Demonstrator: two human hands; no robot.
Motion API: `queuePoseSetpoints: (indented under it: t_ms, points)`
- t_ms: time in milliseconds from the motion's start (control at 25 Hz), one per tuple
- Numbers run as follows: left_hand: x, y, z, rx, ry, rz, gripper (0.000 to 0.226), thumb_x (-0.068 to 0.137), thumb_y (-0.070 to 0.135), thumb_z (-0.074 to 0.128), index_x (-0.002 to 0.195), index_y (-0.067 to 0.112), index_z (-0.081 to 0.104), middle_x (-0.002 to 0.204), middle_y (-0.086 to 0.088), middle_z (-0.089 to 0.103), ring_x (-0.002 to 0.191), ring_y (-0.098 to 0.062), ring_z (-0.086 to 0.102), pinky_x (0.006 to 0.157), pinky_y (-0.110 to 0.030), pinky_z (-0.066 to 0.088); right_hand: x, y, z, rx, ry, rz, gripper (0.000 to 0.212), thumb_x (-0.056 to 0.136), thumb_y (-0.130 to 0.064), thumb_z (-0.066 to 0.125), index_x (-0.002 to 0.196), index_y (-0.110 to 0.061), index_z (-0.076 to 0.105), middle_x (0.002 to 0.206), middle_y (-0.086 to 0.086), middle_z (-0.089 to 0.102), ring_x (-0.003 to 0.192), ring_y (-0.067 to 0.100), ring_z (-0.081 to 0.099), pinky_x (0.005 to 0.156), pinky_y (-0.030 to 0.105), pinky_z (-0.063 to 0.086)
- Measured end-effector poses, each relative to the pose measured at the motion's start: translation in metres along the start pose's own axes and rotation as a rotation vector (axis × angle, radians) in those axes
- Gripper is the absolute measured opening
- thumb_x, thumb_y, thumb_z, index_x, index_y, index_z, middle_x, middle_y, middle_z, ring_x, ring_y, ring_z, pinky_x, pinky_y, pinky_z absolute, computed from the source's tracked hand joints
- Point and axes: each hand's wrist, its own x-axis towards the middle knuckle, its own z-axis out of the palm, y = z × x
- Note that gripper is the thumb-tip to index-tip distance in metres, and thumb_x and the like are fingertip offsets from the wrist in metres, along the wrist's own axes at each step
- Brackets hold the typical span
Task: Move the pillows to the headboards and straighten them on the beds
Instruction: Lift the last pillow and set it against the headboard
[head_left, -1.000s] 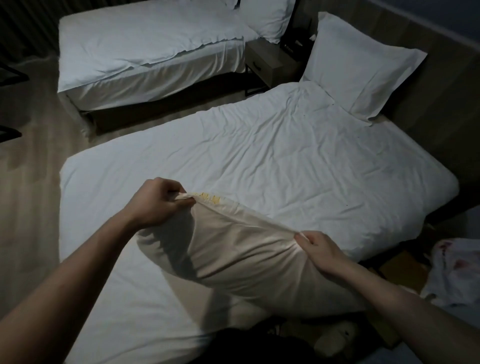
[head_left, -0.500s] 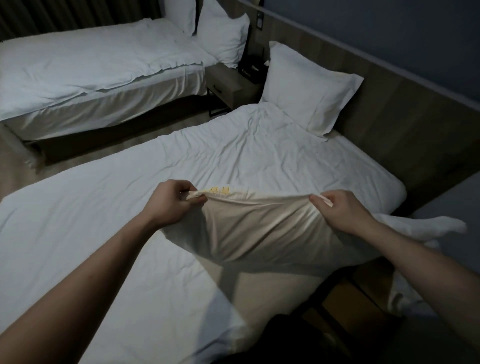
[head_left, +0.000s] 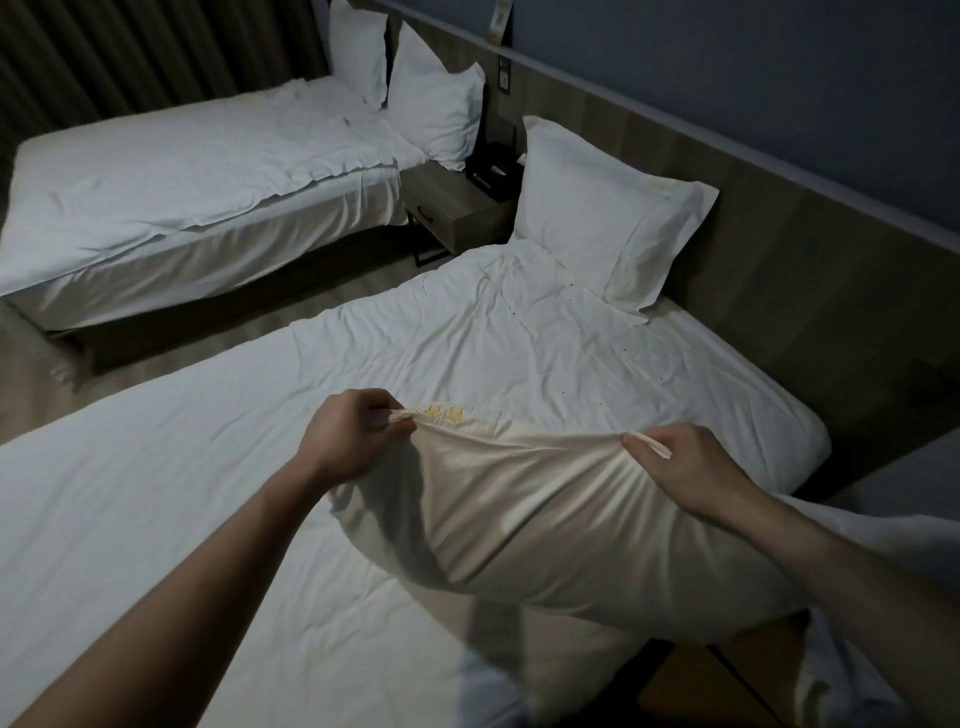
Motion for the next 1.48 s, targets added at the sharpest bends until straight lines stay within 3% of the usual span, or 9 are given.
queuePoseSetpoints:
  t_ms: [200, 400, 680, 880, 1120, 1320, 1480]
  points:
    - [0.032, 0.030, 0.024, 0.027, 0.013, -0.022, 0.010, 0.083, 0.037, 0.082, 0.085, 0.030, 0.075, 0.082, 0.014, 0.074, 0.080, -0.008, 0.067, 0.070, -0.039, 0.057, 0.033, 0.020, -0.031, 0.058, -0.030, 0.011, 0.056, 0.099, -0.042, 0.064, 0.060, -0.021, 0.030, 0.057, -0.006, 0.029, 0.051, 0.005, 0.032, 0.054, 0.032, 0.023]
    - [0.063, 0.058, 0.032, 0.027, 0.026, 0.022, 0.013, 0.081, 0.034, 0.084, 0.087, 0.027, 0.074, 0.082, 0.010, 0.073, 0.077, -0.011, 0.066, 0.067, -0.040, 0.055, 0.049, 0.027, -0.058, 0.030, 0.043, 0.024, 0.058, 0.097, -0.042, 0.066, 0.058, -0.021, 0.029, 0.054, -0.006, 0.028, 0.048, 0.005, 0.029, 0.053, 0.034, 0.023]
    - [0.131, 0.116, 0.048, 0.075, 0.039, 0.099, 0.022, 0.081, 0.039, 0.081, 0.079, 0.022, 0.067, 0.070, 0.008, 0.062, 0.074, -0.022, 0.060, 0.061, -0.034, 0.042, 0.067, 0.052, -0.100, -0.030, 0.206, 0.064, 0.059, 0.097, -0.043, 0.067, 0.055, -0.021, 0.032, 0.052, -0.005, 0.031, 0.050, 0.011, 0.033, 0.053, 0.036, 0.026]
    - [0.195, 0.178, 0.074, 0.087, 0.018, 0.165, 0.030, 0.092, 0.052, 0.065, 0.079, 0.026, 0.071, 0.071, 0.007, 0.065, 0.079, -0.023, 0.064, 0.062, -0.031, 0.040, 0.085, 0.092, -0.146, -0.005, 0.264, 0.111, 0.054, 0.097, -0.037, 0.068, 0.060, -0.020, 0.033, 0.059, -0.002, 0.027, 0.053, 0.009, 0.029, 0.054, 0.033, 0.024]
    - [0.282, 0.259, 0.151, 0.207, 0.019, 0.241, 0.025, 0.098, 0.044, 0.060, 0.092, 0.028, 0.078, 0.096, -0.001, 0.077, 0.097, -0.031, 0.069, 0.075, -0.036, 0.049, 0.120, 0.181, -0.184, 0.065, 0.285, 0.213, 0.055, 0.097, -0.034, 0.067, 0.057, -0.022, 0.031, 0.053, -0.009, 0.028, 0.045, 0.004, 0.032, 0.048, 0.027, 0.025]
    - [0.361, 0.327, 0.215, 0.394, -0.031, 0.309, 0.021, 0.099, 0.035, 0.058, 0.095, 0.026, 0.076, 0.098, 0.000, 0.077, 0.102, -0.031, 0.067, 0.085, -0.038, 0.035, 0.168, 0.268, -0.204, 0.091, 0.276, 0.289, 0.054, 0.099, -0.039, 0.063, 0.050, -0.028, 0.044, 0.044, -0.006, 0.037, 0.047, 0.003, 0.032, 0.054, 0.033, 0.028]
    - [0.421, 0.376, 0.257, 0.485, -0.051, 0.349, 0.021, 0.100, 0.031, 0.057, 0.104, 0.027, 0.077, 0.106, 0.003, 0.077, 0.107, -0.028, 0.066, 0.092, -0.039, 0.035, 0.209, 0.317, -0.223, 0.130, 0.289, 0.310, 0.059, 0.098, -0.038, 0.064, 0.055, -0.020, 0.028, 0.054, -0.006, 0.024, 0.051, 0.002, 0.026, 0.051, 0.034, 0.026]
